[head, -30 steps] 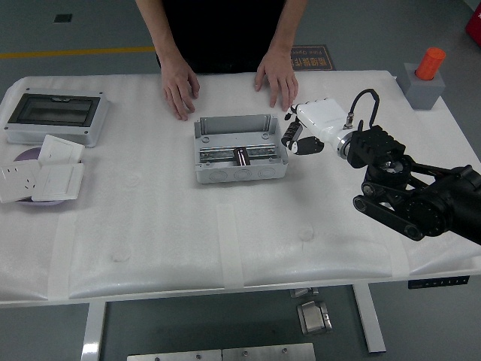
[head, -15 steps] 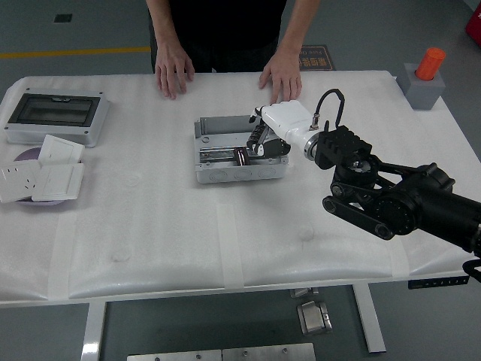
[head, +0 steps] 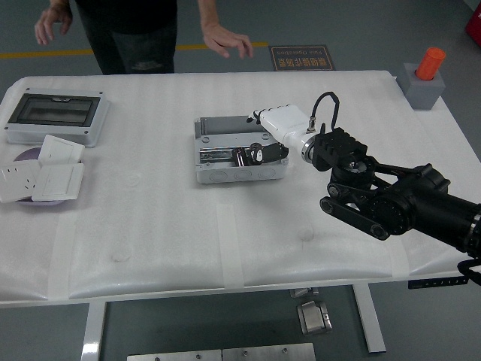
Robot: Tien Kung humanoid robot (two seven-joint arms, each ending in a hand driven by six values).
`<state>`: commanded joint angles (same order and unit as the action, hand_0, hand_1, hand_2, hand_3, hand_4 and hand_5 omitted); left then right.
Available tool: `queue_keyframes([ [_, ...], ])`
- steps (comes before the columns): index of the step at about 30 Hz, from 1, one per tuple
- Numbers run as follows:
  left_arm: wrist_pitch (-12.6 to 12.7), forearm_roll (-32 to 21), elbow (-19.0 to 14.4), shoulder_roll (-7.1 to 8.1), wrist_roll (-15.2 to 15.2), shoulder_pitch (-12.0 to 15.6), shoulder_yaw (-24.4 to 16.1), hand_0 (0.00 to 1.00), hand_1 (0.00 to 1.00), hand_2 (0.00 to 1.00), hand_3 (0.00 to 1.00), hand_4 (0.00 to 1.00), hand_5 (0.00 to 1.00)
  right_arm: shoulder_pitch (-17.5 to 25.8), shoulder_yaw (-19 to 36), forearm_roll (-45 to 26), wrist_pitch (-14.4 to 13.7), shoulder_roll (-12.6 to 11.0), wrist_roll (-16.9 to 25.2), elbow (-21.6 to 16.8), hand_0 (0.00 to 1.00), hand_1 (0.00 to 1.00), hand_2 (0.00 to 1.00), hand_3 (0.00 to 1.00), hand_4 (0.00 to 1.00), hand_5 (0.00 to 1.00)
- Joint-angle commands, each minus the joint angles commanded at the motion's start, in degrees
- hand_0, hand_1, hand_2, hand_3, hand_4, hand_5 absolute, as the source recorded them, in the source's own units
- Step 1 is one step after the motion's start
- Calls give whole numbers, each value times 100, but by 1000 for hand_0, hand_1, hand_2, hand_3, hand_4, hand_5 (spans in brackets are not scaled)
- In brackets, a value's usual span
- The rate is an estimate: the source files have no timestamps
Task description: Pick up the battery,place it into the box
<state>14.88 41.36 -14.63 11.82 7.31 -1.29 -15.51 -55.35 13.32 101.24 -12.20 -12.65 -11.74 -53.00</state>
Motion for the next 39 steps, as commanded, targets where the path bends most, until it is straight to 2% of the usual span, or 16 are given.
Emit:
queue_keyframes([
  [2,-1,4,0,0,-2,0,1,590,620,581,739,652,286,4,7,8,7,-4,-3,-16,816,797,848,886,960,573],
  [3,-1,4,1,-1,-2,1,1,590,620,578,742,657,287,8,13,10,7,-7,-4,-23,849,807,859,908,998,611],
  [8,-2,1,5,-7,-6,16,11,590,620,578,742,657,287,71,149,-69,-17,-89,6,-149,849,807,859,908,998,611],
  [19,-29,-305,84,-32,-25,67,214,590,620,577,745,662,285,524,1204,-292,-109,-695,30,-888,846,805,861,916,998,653],
  [26,-92,-715,215,-27,-106,78,723,590,622,576,745,662,287,567,1415,-415,-122,-953,59,-874,832,787,836,902,998,658],
  [27,-106,-806,235,-21,-118,87,815,590,621,574,745,674,290,593,1478,-412,-138,-990,71,-890,815,757,805,875,998,662],
  [31,-140,-1069,286,5,-147,123,1058,590,621,574,745,674,290,749,1823,-366,-183,-1081,117,-974,815,757,805,875,998,662],
  [33,-151,-1120,297,22,-157,138,1120,591,621,574,743,684,296,884,2066,-298,-201,-1113,142,-1047,787,721,782,843,998,667],
  [39,-193,-1114,296,70,-185,146,1158,590,622,574,743,684,296,1347,2817,-111,-282,-1242,192,-1379,766,710,771,825,998,659],
])
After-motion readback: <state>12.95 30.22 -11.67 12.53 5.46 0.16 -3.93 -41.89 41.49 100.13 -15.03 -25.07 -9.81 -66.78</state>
